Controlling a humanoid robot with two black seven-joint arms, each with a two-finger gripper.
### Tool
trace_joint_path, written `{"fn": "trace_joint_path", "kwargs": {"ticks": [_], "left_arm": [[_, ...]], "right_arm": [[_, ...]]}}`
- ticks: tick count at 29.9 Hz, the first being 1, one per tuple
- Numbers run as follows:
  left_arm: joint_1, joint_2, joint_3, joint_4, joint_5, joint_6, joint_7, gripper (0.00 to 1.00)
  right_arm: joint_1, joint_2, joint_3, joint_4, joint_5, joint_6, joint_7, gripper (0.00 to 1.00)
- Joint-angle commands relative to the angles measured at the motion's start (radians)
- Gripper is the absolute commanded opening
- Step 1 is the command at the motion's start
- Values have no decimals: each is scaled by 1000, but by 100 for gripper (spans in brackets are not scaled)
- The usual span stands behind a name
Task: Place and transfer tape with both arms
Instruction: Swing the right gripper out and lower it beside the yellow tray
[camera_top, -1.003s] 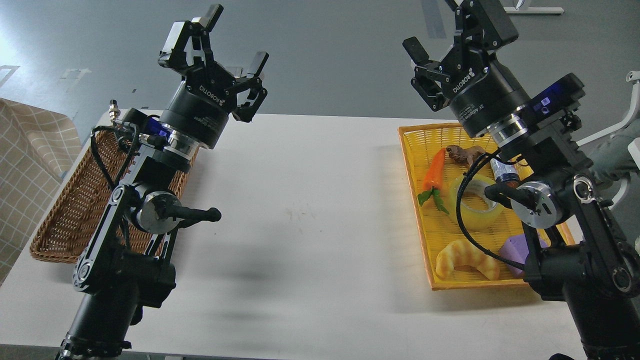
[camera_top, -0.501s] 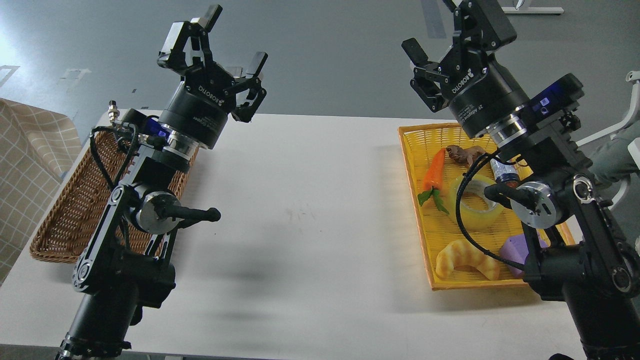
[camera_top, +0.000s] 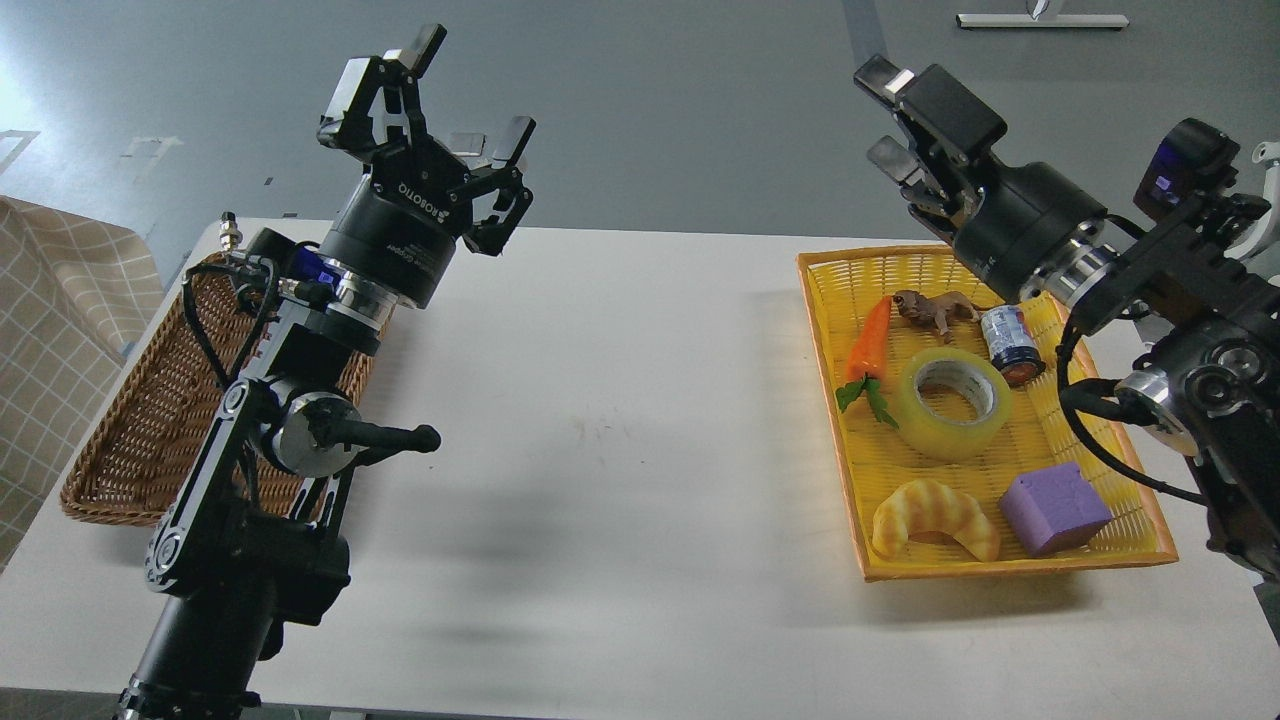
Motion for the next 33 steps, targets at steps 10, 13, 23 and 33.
{"fn": "trace_joint_path", "kwargs": {"ticks": [10, 13, 23, 33], "left_arm": [[2, 0, 1, -3, 2, 0, -4, 98], [2, 0, -2, -3, 4, 1, -7, 98], [11, 0, -7, -20, 5, 1, -7, 98], [22, 0, -7, -26, 5, 3, -7, 98]], "right_arm": [[-58, -182, 190, 63, 20, 251, 29, 100], [-66, -191, 201, 65, 32, 251, 31, 100], [-152, -275, 212, 137, -35, 249, 22, 100], [-203, -386, 88, 54, -374, 251, 29, 100]]}}
